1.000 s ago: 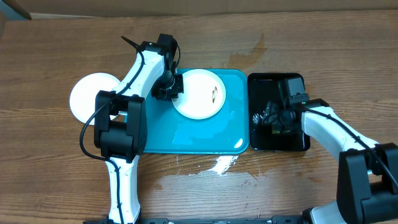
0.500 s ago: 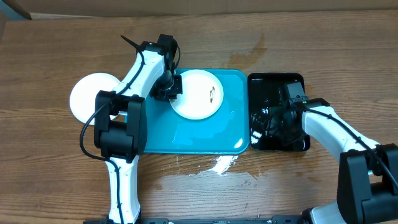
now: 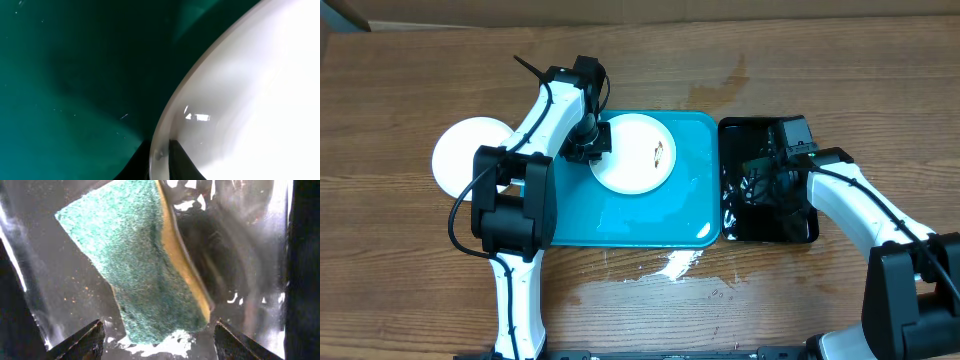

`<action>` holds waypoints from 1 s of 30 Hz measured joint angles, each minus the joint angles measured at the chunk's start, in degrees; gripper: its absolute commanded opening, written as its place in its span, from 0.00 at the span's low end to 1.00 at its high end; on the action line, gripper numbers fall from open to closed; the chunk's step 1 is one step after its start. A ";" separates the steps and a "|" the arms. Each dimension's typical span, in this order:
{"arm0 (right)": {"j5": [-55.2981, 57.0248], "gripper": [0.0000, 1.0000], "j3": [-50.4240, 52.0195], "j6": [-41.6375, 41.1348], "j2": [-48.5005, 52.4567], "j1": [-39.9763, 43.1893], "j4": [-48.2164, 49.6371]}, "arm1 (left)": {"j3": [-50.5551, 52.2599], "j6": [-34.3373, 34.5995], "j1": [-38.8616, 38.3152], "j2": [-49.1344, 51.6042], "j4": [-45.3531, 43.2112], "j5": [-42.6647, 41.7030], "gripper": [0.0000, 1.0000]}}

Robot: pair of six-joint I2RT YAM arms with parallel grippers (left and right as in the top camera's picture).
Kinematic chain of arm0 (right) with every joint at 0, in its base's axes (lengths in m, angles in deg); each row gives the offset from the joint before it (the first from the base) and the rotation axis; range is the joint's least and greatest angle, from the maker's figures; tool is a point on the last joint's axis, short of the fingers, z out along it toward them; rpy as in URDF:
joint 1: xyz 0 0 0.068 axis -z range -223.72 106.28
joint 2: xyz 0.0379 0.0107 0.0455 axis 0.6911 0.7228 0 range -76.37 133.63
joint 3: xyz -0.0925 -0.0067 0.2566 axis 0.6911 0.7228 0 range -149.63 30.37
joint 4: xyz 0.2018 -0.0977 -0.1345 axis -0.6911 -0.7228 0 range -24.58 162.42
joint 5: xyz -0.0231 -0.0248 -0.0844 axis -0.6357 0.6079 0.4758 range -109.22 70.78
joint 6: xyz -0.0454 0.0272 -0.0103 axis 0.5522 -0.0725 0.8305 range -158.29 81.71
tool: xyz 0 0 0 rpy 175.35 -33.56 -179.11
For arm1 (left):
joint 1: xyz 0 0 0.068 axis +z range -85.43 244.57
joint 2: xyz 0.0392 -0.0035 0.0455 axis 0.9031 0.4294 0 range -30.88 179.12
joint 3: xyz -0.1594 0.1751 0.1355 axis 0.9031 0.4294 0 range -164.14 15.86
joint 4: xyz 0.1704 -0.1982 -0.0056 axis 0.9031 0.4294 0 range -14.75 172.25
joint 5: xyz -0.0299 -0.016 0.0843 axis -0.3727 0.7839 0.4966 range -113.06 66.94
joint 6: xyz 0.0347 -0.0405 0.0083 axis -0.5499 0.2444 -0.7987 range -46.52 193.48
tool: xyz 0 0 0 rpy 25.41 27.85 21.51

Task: Clean dirty plates on tray and stack at the side
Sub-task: 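Grasp the green sponge in the black tray with the right gripper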

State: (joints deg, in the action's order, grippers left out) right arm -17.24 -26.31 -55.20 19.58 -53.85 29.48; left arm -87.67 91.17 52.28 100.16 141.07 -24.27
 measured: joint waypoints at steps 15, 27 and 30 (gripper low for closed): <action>2.34 0.66 1.64 0.61 0.00 0.00 5.99 | -0.02 0.00 0.00 0.00 0.17 0.22 0.14; -7.98 0.61 2.16 2.58 0.00 0.00 -0.92 | -0.02 0.00 0.00 -0.07 0.20 0.26 0.13; -7.43 0.62 2.14 3.04 0.00 -0.02 -2.03 | -0.02 0.00 0.00 -0.07 0.20 0.28 0.13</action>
State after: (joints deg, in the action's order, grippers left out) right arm -24.68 -24.17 -52.16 19.58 -53.87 27.45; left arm -87.69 91.17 52.28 100.10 141.27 -23.99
